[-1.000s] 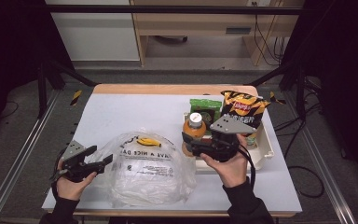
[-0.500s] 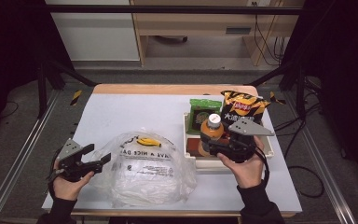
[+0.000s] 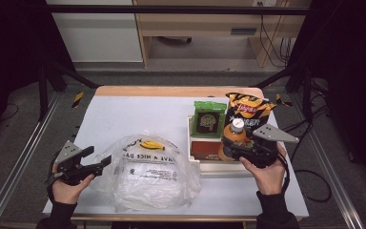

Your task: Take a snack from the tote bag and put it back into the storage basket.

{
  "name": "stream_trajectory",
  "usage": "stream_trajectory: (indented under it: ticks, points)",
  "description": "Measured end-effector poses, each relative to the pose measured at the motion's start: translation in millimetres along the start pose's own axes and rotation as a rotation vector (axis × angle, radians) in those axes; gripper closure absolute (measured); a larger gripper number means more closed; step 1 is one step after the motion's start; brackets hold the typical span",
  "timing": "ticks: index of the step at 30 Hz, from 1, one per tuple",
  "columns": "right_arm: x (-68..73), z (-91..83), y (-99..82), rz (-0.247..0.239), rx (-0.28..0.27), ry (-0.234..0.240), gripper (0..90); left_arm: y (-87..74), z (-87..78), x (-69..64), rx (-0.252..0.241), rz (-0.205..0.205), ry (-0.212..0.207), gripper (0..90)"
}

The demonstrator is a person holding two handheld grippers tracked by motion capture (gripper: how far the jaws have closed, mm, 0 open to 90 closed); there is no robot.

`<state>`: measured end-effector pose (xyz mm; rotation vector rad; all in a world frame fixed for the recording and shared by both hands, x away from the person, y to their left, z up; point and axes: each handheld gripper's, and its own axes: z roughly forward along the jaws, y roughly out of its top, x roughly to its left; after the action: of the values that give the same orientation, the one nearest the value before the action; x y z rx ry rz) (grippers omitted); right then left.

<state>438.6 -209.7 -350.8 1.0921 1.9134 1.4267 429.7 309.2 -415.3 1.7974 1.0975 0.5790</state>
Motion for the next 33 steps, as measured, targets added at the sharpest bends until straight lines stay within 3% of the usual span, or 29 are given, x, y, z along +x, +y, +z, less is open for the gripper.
stream_trajectory:
  ticks: [18, 33]
  points:
    - [-42.9, -11.3, -11.4, 0.026, 0.033, -0.046, 30.3, -0.3, 0.4, 2.3, -0.001, -0.01, -0.001, 20.1]
    - [-69.1, -27.6, -19.6, 0.057, 0.039, -0.096, 30.3, -0.2, 0.2, 2.3, -0.003, -0.01, -0.003, 20.1]
